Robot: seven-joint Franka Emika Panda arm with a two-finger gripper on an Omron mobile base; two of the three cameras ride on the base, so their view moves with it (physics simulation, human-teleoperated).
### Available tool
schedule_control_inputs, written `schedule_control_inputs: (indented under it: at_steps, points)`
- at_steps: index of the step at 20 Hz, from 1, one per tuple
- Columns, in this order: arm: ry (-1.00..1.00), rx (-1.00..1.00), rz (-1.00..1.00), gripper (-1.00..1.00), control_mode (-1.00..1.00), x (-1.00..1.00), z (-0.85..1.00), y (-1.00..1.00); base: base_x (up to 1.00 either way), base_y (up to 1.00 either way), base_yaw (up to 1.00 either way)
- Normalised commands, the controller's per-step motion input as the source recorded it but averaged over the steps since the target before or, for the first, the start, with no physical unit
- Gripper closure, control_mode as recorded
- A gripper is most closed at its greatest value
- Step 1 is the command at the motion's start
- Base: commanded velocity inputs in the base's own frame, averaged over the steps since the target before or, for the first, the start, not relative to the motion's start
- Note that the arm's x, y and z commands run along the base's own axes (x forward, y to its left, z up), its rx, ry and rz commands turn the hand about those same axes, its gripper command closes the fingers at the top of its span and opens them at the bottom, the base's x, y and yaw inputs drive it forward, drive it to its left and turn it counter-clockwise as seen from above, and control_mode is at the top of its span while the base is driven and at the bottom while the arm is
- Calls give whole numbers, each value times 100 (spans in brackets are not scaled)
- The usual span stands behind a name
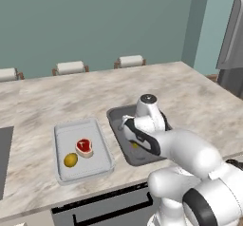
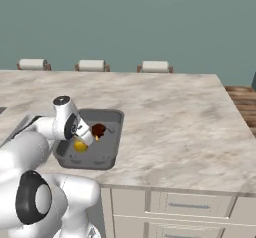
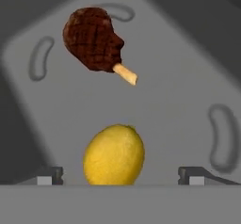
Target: Place one lemon and one steak in each tupperware on the nearby counter, to pack two identical lunches.
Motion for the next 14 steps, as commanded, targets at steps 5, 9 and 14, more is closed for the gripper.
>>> schedule_control_inputs:
  at_steps: [5,9,14]
  points:
    - [-3,-1,-5,-100,-100,-63,89,4,0,0,0]
    - [-14,-10,-2,-100,-100,-71,58,39,0,0,0]
    - [-33,-28,0,-100,-100,-75,35,86,0,0,0]
